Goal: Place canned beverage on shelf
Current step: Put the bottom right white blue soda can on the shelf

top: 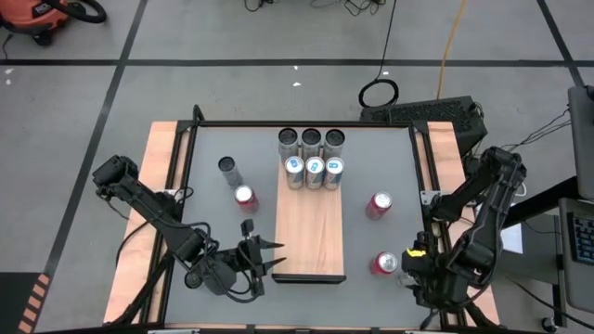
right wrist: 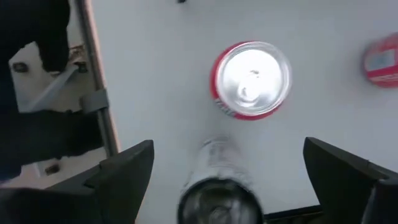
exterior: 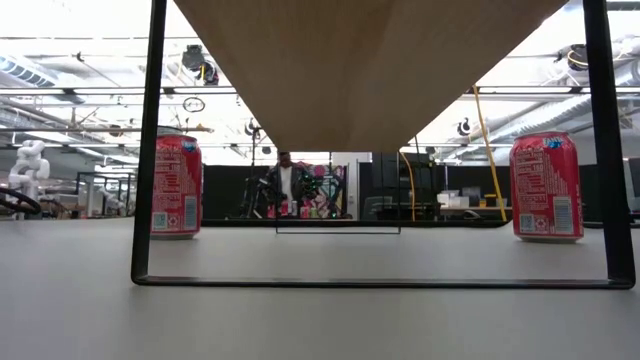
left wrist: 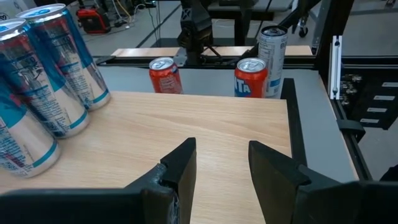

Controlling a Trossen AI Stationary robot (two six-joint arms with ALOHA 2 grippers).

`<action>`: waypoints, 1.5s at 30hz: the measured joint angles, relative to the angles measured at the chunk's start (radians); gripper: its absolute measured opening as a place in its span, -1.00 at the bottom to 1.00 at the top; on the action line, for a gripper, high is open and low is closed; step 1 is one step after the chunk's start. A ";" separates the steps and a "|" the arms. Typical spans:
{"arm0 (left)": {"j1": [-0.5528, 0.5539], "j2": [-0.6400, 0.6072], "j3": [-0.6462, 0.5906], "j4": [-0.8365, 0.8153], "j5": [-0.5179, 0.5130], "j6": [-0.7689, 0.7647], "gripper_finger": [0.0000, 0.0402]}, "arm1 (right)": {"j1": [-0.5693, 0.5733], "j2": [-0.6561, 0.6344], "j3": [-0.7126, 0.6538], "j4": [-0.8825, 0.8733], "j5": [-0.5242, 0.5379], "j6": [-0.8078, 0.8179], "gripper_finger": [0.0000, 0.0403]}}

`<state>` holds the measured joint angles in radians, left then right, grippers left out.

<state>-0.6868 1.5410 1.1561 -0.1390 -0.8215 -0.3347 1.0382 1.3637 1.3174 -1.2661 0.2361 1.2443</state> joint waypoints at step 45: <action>0.048 0.095 0.001 0.055 0.006 0.000 -0.30 | -0.052 0.096 -0.002 -0.066 -0.265 -0.027 0.77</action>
<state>-0.6388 1.6363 1.1572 -0.0838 -0.8158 -0.3343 0.9859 1.4596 1.3159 -1.3323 -0.0288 1.2175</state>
